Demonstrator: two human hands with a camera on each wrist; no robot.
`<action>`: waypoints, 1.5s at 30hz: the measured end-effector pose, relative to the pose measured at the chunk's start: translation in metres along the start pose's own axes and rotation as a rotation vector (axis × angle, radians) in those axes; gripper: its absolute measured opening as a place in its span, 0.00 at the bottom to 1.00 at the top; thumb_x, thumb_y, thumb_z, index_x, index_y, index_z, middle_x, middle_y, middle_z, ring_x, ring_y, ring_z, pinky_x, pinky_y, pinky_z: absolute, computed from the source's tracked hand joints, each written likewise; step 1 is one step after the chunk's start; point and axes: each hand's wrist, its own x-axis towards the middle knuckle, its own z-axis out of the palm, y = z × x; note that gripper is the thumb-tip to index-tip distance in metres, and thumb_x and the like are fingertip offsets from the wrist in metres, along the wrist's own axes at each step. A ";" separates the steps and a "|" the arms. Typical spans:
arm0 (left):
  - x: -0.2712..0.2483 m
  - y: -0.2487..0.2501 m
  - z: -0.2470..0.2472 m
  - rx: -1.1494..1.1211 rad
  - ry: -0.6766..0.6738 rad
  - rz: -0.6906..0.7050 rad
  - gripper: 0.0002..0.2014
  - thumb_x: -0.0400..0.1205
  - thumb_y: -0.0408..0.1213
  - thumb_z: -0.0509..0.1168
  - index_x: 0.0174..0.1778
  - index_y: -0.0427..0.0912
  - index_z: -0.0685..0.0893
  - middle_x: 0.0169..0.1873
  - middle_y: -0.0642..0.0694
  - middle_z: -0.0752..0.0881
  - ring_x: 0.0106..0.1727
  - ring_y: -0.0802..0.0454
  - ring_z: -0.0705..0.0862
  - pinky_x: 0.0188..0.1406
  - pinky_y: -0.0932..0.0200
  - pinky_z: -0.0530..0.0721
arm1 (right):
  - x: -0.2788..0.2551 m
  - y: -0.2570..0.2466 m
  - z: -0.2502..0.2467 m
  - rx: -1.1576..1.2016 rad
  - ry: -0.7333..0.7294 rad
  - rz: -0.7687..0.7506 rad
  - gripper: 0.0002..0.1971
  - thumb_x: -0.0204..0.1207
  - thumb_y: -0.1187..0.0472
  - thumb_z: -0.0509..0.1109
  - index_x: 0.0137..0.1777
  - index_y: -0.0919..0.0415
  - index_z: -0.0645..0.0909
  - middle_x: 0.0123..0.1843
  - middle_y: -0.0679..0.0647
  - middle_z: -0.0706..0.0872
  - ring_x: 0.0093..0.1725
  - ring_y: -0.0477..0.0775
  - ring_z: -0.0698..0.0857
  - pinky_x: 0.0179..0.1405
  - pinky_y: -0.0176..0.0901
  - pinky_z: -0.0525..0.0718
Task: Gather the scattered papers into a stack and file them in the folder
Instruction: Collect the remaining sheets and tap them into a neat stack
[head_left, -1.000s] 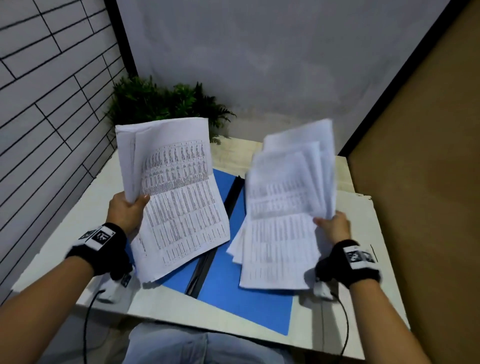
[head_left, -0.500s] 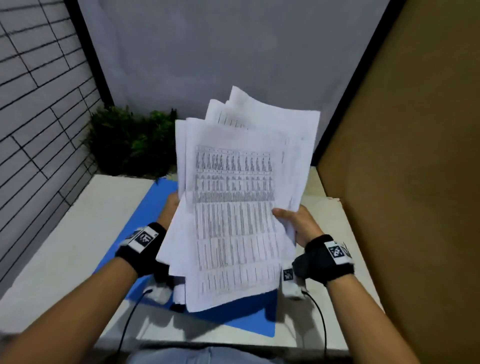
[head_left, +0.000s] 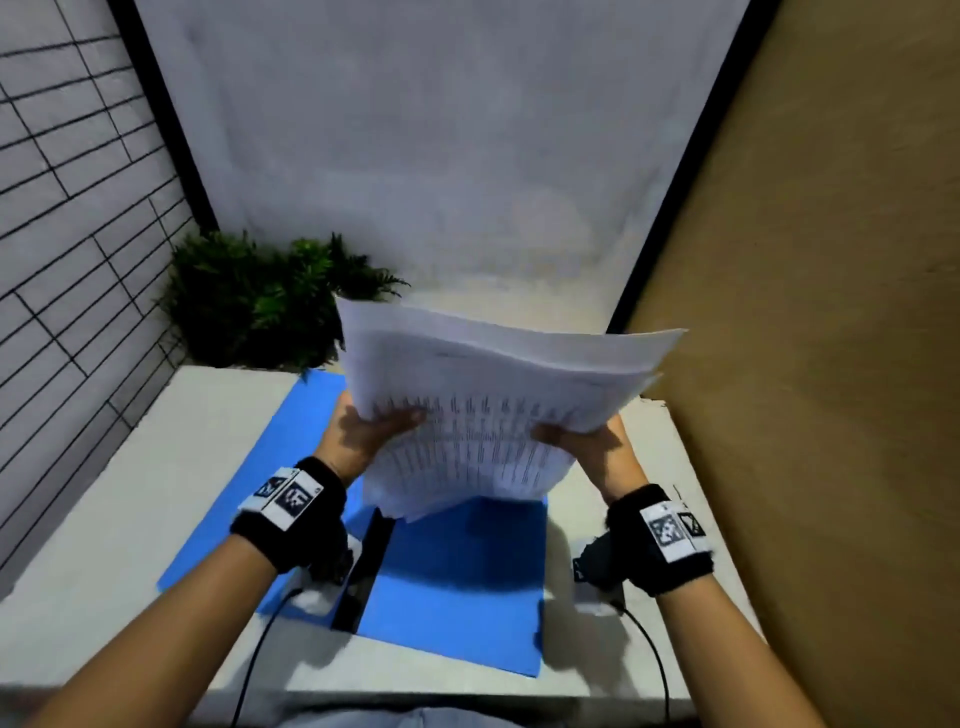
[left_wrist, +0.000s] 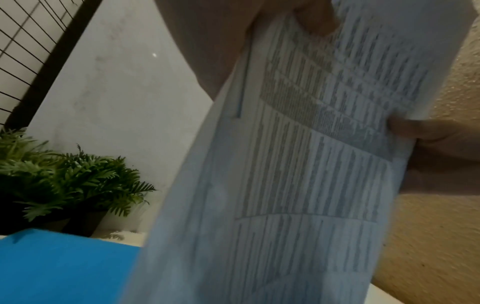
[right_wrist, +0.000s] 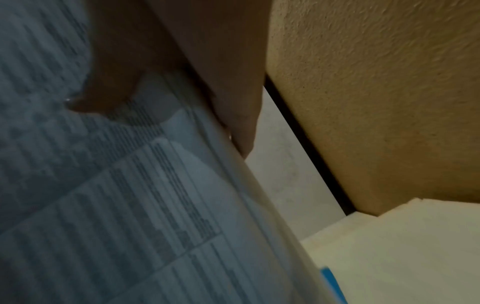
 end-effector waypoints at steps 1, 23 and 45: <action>-0.001 -0.001 0.001 -0.012 -0.044 0.005 0.32 0.41 0.51 0.80 0.40 0.51 0.80 0.27 0.63 0.90 0.34 0.65 0.86 0.34 0.72 0.85 | -0.001 0.000 -0.002 0.006 0.014 0.003 0.25 0.61 0.77 0.77 0.56 0.58 0.77 0.54 0.57 0.86 0.52 0.48 0.86 0.58 0.46 0.85; 0.011 -0.001 0.014 0.011 -0.090 -0.011 0.39 0.35 0.66 0.78 0.40 0.50 0.82 0.28 0.66 0.90 0.34 0.71 0.86 0.34 0.75 0.83 | 0.006 -0.094 -0.005 -0.235 0.259 -0.389 0.41 0.61 0.62 0.81 0.73 0.58 0.65 0.55 0.52 0.82 0.48 0.48 0.84 0.50 0.36 0.82; 0.020 -0.016 0.024 0.029 -0.019 -0.043 0.09 0.72 0.25 0.70 0.35 0.44 0.82 0.22 0.62 0.88 0.28 0.68 0.86 0.32 0.73 0.84 | 0.011 -0.046 -0.039 -0.272 -0.034 0.036 0.08 0.65 0.65 0.78 0.42 0.63 0.83 0.33 0.47 0.89 0.33 0.34 0.84 0.38 0.24 0.81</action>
